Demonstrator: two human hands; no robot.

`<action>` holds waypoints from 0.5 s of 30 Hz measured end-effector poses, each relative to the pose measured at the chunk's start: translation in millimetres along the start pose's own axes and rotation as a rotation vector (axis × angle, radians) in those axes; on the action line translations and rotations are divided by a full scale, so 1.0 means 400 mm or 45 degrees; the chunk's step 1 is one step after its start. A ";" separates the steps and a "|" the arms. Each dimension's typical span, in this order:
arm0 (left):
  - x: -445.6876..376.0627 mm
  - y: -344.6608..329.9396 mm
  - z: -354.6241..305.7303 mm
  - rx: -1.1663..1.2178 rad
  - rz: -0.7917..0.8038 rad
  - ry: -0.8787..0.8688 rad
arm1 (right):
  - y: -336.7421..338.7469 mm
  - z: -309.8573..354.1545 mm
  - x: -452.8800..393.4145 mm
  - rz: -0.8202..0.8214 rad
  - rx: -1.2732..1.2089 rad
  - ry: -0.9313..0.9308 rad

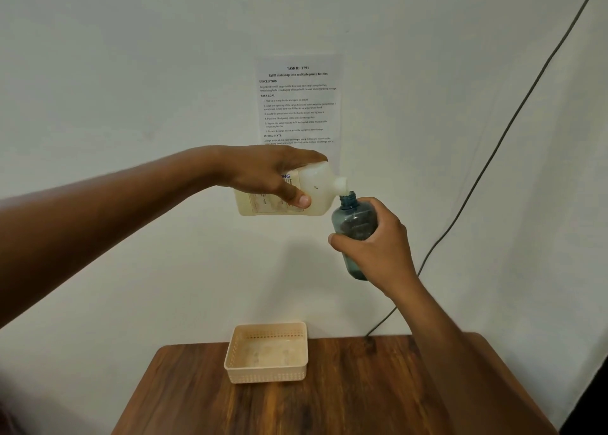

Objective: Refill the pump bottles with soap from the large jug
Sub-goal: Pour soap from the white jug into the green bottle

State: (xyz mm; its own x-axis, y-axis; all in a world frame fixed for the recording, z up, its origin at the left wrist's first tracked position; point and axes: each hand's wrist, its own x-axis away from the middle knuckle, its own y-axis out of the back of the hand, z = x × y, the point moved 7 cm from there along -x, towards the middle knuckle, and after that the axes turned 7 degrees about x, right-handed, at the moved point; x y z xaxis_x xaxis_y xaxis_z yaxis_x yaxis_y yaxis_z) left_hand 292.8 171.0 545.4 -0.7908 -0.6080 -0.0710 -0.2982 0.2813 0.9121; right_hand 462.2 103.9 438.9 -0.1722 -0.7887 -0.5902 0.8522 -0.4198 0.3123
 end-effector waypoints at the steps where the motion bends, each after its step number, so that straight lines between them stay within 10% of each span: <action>1: 0.000 0.000 0.000 -0.001 0.003 0.002 | -0.001 -0.001 0.000 0.002 -0.002 -0.002; 15: 0.000 0.000 0.003 -0.003 0.014 0.012 | -0.006 -0.003 -0.002 0.011 -0.002 0.004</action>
State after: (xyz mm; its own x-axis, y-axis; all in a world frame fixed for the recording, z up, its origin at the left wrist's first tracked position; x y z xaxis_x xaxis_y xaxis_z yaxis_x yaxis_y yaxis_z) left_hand 292.3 171.8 545.1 -0.7890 -0.6117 -0.0570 -0.2880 0.2864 0.9138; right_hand 460.8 105.9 437.7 -0.1632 -0.7910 -0.5896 0.8543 -0.4122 0.3166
